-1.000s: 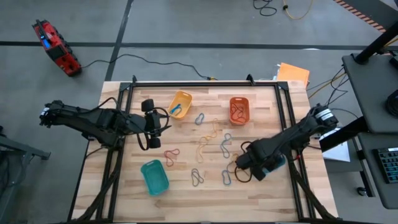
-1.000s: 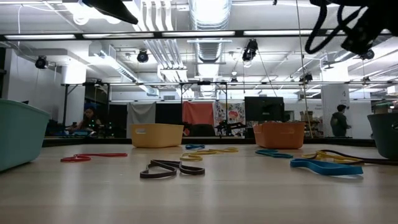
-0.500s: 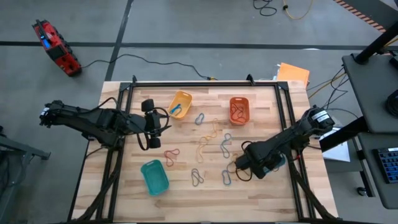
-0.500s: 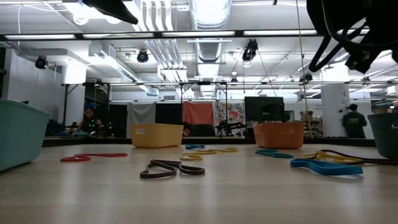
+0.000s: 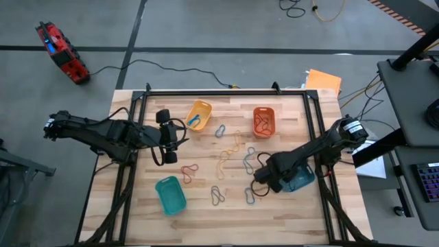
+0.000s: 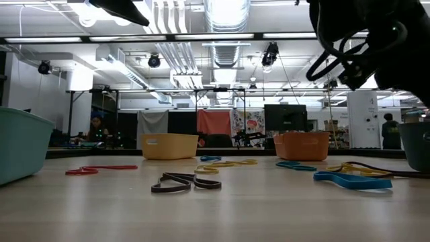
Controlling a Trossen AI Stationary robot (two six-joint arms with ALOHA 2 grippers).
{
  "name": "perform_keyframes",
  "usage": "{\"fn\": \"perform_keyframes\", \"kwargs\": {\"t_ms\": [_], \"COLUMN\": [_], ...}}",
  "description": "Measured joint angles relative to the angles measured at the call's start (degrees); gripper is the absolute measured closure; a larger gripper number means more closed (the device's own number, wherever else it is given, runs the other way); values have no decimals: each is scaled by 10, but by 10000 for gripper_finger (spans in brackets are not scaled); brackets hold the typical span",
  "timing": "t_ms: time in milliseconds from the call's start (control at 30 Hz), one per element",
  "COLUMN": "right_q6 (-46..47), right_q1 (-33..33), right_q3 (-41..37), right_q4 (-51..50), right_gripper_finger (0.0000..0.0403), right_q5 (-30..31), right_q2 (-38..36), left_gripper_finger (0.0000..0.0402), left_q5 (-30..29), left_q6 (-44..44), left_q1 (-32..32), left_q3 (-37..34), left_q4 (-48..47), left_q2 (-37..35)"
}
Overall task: Sort rubber bands into baskets
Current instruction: Put the violet rubber band into the blue bin, then put the yellow rubber band into the green bin
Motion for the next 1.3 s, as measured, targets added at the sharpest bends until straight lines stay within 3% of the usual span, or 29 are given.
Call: {"fn": "perform_keyframes", "kwargs": {"t_ms": [133,467,1033,1300], "right_q6": [-17,-15,-26,-44], "right_q1": [0,0,0,0], "right_q3": [-18,-25,-25,-23], "right_q4": [51,19,-72,-20], "right_gripper_finger": [394,384,240,223], "right_q5": [0,6,15,102], "right_q2": [0,0,-5,-32], "left_gripper_finger": [242,242,242,242], "left_q5": [0,0,0,1], "left_q6": [0,-1,-11,-18], "left_q1": [0,0,0,0], "left_q3": [0,0,0,0], "left_q4": [0,0,-1,0], "left_q2": [0,0,0,5]}}
